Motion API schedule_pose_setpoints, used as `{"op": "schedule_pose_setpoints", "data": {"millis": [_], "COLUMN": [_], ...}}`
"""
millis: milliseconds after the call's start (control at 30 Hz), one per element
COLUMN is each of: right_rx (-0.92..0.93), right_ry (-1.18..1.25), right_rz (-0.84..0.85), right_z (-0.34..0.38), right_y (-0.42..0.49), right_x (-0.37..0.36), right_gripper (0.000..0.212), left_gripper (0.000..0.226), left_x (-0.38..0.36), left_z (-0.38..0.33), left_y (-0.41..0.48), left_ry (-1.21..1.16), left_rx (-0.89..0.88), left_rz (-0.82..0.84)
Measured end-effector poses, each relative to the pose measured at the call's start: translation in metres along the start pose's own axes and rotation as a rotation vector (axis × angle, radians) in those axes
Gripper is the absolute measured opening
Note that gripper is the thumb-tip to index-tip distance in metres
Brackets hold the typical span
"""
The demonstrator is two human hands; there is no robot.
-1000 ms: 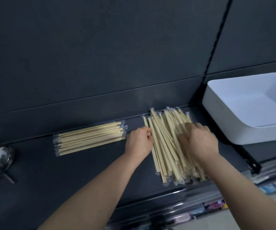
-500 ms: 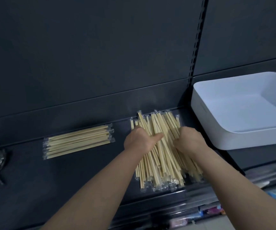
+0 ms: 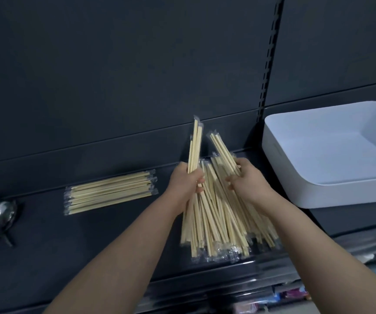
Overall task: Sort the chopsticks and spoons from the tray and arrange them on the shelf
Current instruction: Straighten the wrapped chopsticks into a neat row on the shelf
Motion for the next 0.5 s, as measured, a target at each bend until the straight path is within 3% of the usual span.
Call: {"op": "schedule_pose_setpoints", "data": {"millis": [167, 300, 433, 500], "right_rx": [0.092, 0.234, 0.352, 0.366], "right_ry": [0.350, 0.206, 0.348, 0.310], "right_rz": [0.149, 0.242, 0.524, 0.556], "right_z": [0.042, 0.080, 0.113, 0.122], "right_y": [-0.007, -0.022, -0.043, -0.047], "right_x": [-0.031, -0.063, -0.098, -0.117], "right_gripper": [0.022, 0.031, 0.037, 0.031], "left_gripper": [0.028, 0.034, 0.032, 0.026], "left_x": [0.023, 0.056, 0.099, 0.122], "left_z": [-0.028, -0.036, -0.037, -0.035], "left_y": [-0.016, -0.027, -0.039, -0.046], "left_ry": [-0.204, -0.034, -0.043, -0.038], "left_rx": [-0.139, -0.283, -0.382, -0.397], "left_rz": [0.009, -0.127, -0.183, -0.176]}}
Point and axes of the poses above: each hand's wrist, its own y-axis towards the middle knuckle, its own x-axis out of the back of the hand, z = x × y, the point moved 1 cm from there along y, towards the middle knuckle, and after that the axes turned 2 degrees about -x, right-handed, at the moved point
